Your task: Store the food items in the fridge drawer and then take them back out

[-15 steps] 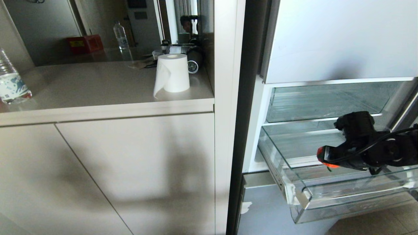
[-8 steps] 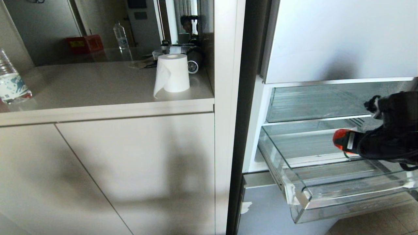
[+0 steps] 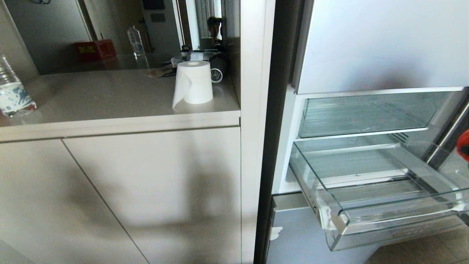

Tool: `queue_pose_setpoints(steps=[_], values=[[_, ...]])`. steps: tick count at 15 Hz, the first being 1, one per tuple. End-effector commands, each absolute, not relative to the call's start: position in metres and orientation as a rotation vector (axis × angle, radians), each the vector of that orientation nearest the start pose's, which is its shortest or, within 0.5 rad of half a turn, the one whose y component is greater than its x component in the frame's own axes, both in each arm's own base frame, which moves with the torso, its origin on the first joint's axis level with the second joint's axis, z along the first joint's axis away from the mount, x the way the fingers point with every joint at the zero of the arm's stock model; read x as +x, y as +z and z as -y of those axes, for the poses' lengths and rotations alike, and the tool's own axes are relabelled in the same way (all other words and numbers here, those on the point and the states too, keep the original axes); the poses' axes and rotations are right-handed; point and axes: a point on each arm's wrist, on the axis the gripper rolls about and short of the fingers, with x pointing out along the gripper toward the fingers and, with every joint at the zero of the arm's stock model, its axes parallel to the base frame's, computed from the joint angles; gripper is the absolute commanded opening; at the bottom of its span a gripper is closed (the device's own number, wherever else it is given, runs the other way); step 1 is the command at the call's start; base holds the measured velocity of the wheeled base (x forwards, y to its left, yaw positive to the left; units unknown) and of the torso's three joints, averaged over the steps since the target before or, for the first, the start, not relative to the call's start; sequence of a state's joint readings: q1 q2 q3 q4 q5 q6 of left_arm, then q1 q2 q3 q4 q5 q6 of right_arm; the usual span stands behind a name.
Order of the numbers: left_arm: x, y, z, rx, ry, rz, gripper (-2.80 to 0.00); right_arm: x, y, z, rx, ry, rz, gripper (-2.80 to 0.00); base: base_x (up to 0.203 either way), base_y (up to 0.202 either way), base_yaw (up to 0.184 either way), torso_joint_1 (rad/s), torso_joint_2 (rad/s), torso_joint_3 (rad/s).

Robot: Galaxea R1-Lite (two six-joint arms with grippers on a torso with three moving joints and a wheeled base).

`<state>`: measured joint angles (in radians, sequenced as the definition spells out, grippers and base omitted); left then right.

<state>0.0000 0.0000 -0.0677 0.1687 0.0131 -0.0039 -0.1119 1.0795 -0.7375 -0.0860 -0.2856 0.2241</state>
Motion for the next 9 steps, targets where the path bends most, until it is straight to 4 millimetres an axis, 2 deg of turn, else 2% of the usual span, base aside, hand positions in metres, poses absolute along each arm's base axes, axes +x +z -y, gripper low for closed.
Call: queue_pose_setpoints(steps=[1, 3, 5, 7, 9], values=[[-0.029, 0.077, 0.000, -0.004, 0.014, -0.101, -2.80, 0.096, 0.261, 0.025, 0.195, -0.484, -0.064, -2.80, 0.000, 0.000, 0.000, 0.000, 0.00, 0.000], [-0.029, 0.077, 0.000, -0.004, 0.014, -0.101, -2.80, 0.069, 0.252, 0.028, 0.142, -0.587, -0.029, -2.80, 0.000, 0.000, 0.000, 0.000, 0.00, 0.000], [-0.029, 0.077, 0.000, -0.004, 0.014, -0.103, -2.80, 0.051, 0.244, 0.026, 0.107, -0.643, -0.002, -2.80, 0.000, 0.000, 0.000, 0.000, 0.00, 0.000], [-0.029, 0.077, 0.000, -0.004, 0.014, -0.101, -2.80, 0.039, 0.240, 0.023, 0.078, -0.647, 0.020, -2.80, 0.000, 0.000, 0.000, 0.000, 0.00, 0.000], [-0.029, 0.077, 0.000, -0.004, 0.014, -0.103, -2.80, 0.036, 0.232, 0.021, 0.043, -0.646, -0.002, -2.80, 0.000, 0.000, 0.000, 0.000, 0.00, 0.000]])
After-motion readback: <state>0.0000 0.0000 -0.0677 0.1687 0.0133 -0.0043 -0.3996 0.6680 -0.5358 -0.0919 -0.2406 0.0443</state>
